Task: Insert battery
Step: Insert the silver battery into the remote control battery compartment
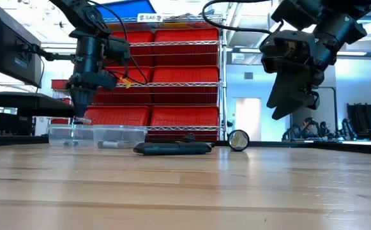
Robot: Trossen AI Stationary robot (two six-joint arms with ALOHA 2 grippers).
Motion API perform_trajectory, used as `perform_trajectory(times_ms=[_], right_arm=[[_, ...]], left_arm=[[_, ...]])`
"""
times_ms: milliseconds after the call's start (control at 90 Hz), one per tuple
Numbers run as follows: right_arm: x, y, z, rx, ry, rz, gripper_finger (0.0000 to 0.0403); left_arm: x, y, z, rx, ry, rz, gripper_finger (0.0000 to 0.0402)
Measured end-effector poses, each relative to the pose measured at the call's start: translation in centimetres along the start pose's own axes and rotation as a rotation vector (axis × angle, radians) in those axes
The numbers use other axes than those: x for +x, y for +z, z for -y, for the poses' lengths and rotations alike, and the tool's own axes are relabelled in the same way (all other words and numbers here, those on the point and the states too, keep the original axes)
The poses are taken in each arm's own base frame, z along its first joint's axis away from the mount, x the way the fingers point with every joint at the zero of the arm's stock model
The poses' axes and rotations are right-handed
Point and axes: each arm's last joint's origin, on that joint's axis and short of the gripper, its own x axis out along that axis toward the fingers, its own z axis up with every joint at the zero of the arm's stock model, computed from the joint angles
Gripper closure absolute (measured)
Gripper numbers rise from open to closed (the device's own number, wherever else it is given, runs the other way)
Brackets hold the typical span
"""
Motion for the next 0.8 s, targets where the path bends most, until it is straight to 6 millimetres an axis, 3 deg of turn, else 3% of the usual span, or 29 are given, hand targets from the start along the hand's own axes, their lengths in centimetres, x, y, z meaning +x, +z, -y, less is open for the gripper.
perform_trajectory(times_ms=[311, 544, 800], right_arm=[[0.0, 0.0, 0.0, 0.001, 0.0, 0.0, 0.0228], [0.0, 0.0, 0.0, 0.001, 0.0, 0.001, 0.0228], [0.0, 0.0, 0.0, 0.001, 0.0, 0.001, 0.0228]], left_arm=[[0.0, -0.1, 0.0, -0.009, 0.0, -0.013, 0.0304], [0.3, -0.4, 0.0, -0.024, 0.001, -0.027, 0.0298], [2.0, -1.0, 0.2, 0.044, -0.001, -0.017, 0.0297]])
